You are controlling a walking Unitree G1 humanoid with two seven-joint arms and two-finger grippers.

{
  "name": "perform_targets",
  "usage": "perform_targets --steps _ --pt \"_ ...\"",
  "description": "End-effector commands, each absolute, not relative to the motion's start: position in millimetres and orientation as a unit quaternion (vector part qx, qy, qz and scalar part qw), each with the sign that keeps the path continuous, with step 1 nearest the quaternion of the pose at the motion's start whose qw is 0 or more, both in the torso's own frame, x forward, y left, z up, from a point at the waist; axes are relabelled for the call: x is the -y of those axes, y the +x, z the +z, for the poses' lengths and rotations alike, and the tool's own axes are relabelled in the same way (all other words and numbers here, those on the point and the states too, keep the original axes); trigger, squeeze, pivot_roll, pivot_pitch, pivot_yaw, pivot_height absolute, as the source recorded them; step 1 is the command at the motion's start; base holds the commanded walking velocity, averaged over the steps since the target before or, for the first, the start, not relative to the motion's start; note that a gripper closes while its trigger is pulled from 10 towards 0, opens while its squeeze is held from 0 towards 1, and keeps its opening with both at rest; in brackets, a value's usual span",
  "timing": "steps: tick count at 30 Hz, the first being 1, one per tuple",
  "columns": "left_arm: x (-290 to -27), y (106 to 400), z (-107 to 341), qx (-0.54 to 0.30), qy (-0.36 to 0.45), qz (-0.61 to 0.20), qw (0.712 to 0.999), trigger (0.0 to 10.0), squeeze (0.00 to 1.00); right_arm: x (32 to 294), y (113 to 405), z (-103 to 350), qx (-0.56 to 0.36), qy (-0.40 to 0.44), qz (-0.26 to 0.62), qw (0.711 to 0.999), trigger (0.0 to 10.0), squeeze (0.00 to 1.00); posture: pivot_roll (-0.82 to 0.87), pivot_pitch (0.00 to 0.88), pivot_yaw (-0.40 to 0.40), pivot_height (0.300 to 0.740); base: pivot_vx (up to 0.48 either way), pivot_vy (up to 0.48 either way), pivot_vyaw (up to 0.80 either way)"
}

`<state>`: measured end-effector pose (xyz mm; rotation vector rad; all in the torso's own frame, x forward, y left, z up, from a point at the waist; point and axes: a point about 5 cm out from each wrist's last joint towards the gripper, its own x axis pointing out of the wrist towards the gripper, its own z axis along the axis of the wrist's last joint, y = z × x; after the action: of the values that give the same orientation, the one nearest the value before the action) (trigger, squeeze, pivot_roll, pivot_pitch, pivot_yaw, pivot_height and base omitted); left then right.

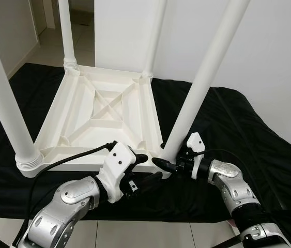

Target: Building children table

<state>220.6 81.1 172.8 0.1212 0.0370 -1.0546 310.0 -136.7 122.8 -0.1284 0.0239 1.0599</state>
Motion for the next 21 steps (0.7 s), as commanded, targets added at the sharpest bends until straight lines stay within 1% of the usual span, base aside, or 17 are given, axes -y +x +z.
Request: perform_targets --steps 1,8,9,10,12,13,14,15,16,18,21 --pt "-78.3 221.7 174.6 -0.011 0.062 -0.496 0.866 10.0 0.00 134.9 307.8 121.0 -0.018 -0.062 0.516 0.854 0.0 0.00 0.05 0.000 -0.125 0.740 0.000 0.000 0.00" --pt "-77.6 222.3 171.9 -0.013 0.060 -0.499 0.864 10.0 0.00 133.8 299.1 116.3 -0.027 -0.025 0.510 0.859 0.0 0.00 0.04 0.000 -0.126 0.740 0.000 0.000 0.00" --pt "-77.6 222.4 170.8 -0.014 0.061 -0.499 0.864 10.0 0.00 133.1 299.0 118.5 -0.023 -0.018 0.498 0.866 0.0 0.00 0.04 0.000 -0.125 0.740 0.000 0.000 0.00" --pt "-77.6 222.4 170.8 -0.014 0.061 -0.499 0.864 10.0 0.00 133.1 299.0 118.5 -0.023 -0.018 0.498 0.866 0.0 0.00 0.04 0.000 -0.125 0.740 0.000 0.000 0.00" --pt "-78.0 222.0 167.6 -0.017 0.066 -0.501 0.863 10.0 0.00 132.4 298.4 123.7 -0.013 -0.010 0.468 0.884 0.0 0.00 0.04 0.000 -0.129 0.740 0.000 0.000 0.00" --pt "-78.0 222.0 167.6 -0.017 0.066 -0.501 0.863 10.0 0.00 132.4 298.4 123.7 -0.013 -0.010 0.468 0.884 0.0 0.00 0.04 0.000 -0.129 0.740 0.000 0.000 0.00" --pt "-78.9 222.0 165.3 -0.019 0.071 -0.500 0.863 10.0 0.00 133.0 298.9 125.2 -0.014 -0.009 0.437 0.899 0.0 0.00 0.04 0.000 -0.132 0.740 0.000 0.000 0.00" --pt "-79.5 222.1 164.0 -0.021 0.075 -0.500 0.863 10.0 0.00 133.7 299.1 125.9 -0.015 -0.009 0.416 0.909 0.0 0.00 0.04 0.000 -0.132 0.740 0.000 0.000 0.00" --pt "-79.5 222.1 164.0 -0.021 0.075 -0.500 0.863 10.0 0.00 133.7 299.1 125.9 -0.015 -0.009 0.416 0.909 0.0 0.00 0.04 0.000 -0.132 0.740 0.000 0.000 0.00" --pt "-80.2 221.7 160.8 -0.024 0.078 -0.497 0.864 10.0 0.00 134.8 296.2 122.7 -0.018 -0.022 0.357 0.934 0.0 0.00 0.04 0.000 -0.142 0.740 0.000 0.000 0.00" --pt "-80.3 221.4 159.9 -0.025 0.079 -0.495 0.865 10.0 0.00 135.2 294.3 121.7 -0.018 -0.025 0.336 0.942 0.0 0.00 0.04 0.000 -0.144 0.740 0.000 0.000 0.00"
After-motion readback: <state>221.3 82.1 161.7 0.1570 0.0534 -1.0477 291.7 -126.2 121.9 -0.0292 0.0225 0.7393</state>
